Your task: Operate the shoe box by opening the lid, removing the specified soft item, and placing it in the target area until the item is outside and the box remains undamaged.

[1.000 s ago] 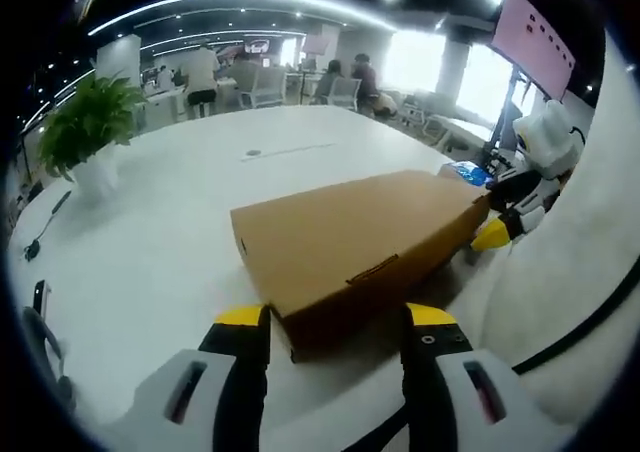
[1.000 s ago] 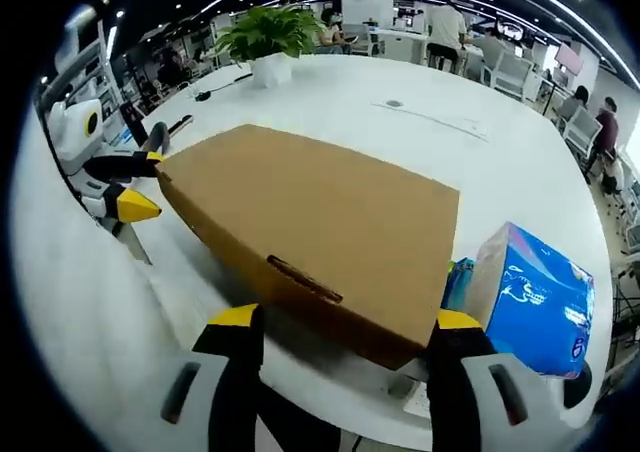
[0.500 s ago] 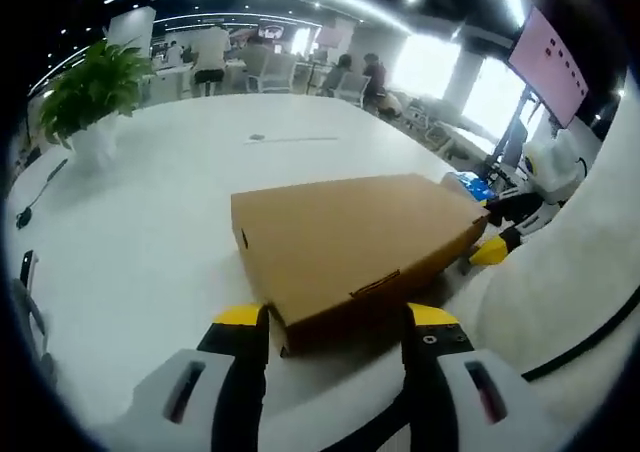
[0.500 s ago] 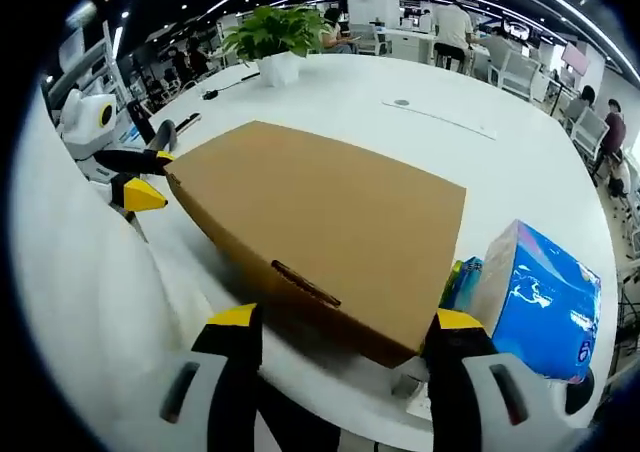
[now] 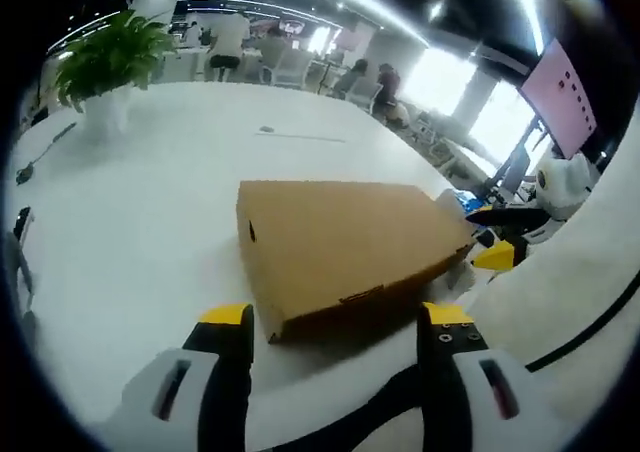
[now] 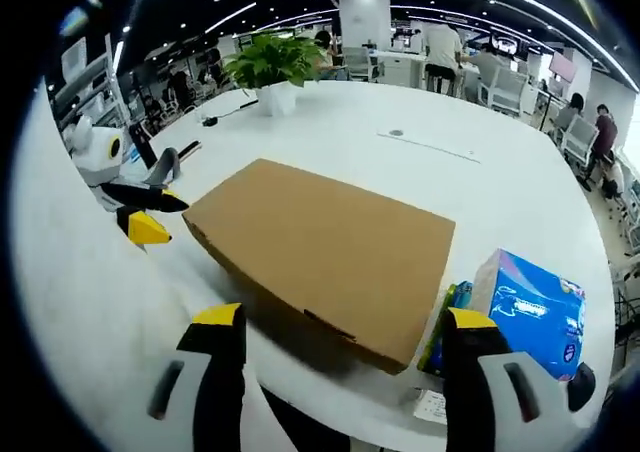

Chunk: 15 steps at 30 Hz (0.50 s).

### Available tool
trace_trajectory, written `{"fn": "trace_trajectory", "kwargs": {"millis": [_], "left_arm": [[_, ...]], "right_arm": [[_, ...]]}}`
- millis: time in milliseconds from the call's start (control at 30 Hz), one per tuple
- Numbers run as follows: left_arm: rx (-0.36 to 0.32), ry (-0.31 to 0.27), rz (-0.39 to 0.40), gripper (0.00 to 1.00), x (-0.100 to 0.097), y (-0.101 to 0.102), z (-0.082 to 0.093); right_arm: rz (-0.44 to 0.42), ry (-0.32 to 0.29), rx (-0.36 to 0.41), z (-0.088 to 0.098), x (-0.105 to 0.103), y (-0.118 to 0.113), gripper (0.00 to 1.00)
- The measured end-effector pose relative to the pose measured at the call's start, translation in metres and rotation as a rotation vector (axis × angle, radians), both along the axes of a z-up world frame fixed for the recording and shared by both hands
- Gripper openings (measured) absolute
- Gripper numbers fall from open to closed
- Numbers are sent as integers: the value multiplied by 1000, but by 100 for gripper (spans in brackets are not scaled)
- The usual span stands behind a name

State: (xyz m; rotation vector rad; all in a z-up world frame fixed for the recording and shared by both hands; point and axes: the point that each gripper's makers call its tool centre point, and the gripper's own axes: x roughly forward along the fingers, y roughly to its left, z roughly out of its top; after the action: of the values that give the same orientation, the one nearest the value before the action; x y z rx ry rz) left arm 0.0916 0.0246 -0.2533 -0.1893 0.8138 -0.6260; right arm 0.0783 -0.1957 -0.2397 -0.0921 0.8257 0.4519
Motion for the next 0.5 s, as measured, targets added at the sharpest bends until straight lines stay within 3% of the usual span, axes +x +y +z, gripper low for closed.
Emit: {"fn": "trace_trajectory", "kwargs": {"millis": [133,200,267,300,333,367,433,500], "left_arm": [[-57,27,55,80,3,3,4],[-91,20,117,97,9,6,7],[-165,85,162,98,6,4,8],[-205,94,168,99,7,1,11],[-231,111,176,99,5,-1,13],[-274,131,198,99,5,-3,15],[-347,179,227,99,4,-7,19],[-431,244,270,99,2,-10,21]], "right_arm": [[-17,-8,52,7,-1,1,99],[-21,-2,104,10,-2,5,100],[-33,57,259,16,-8,20,100],[-108,47,325,20,-4,19,100],[-126,47,348,21,-4,19,100],[-191,102,478,23,-7,23,100],[-251,115,580,26,-5,23,99],[-360,167,783,33,-5,22,93]]}}
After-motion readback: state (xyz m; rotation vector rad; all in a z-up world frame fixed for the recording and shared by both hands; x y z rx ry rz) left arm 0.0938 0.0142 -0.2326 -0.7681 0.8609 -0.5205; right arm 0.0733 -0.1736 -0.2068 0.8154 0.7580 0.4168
